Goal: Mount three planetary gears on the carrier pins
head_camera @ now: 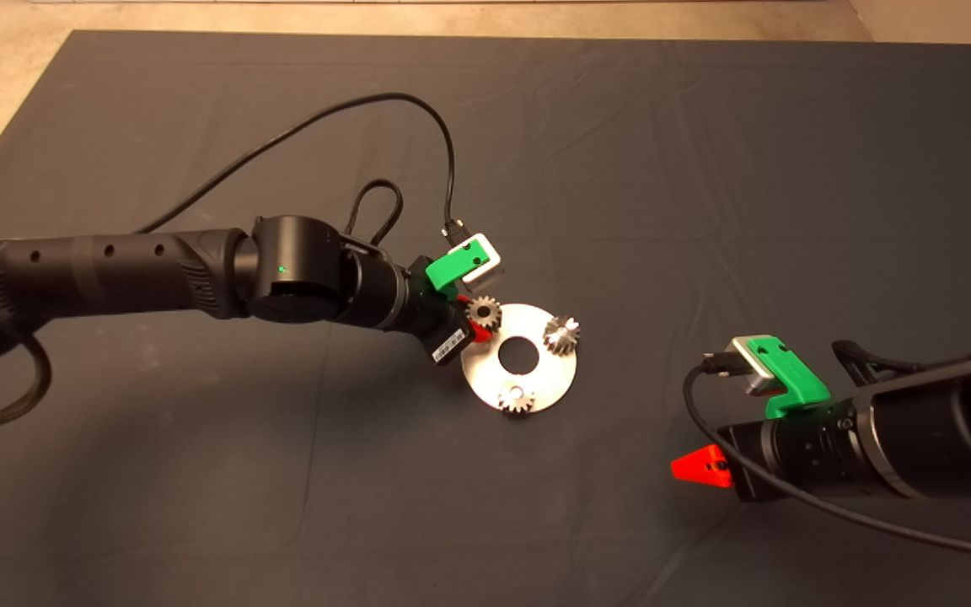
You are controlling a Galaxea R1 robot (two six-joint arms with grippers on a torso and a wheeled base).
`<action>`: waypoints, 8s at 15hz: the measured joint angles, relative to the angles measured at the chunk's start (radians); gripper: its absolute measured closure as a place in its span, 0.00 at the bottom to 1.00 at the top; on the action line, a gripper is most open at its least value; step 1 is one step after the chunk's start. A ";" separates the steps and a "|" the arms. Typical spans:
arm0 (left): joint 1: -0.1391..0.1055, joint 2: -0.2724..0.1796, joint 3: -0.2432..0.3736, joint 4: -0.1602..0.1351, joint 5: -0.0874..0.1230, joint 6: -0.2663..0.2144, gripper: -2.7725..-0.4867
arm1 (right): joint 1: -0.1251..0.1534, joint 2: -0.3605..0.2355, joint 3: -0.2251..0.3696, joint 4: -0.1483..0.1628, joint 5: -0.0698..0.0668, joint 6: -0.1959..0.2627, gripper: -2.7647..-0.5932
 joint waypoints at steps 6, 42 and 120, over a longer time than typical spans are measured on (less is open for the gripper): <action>0.000 0.000 -0.019 0.000 -0.016 0.000 0.95 | 0.005 0.000 0.000 0.002 0.000 0.000 0.26; 0.011 -0.028 0.011 0.016 -0.047 -0.037 0.98 | 0.056 0.000 0.000 0.028 0.000 0.000 0.26; 0.003 -0.019 -0.053 -0.121 -0.053 0.275 0.98 | 0.107 0.000 0.000 0.056 0.000 0.000 0.26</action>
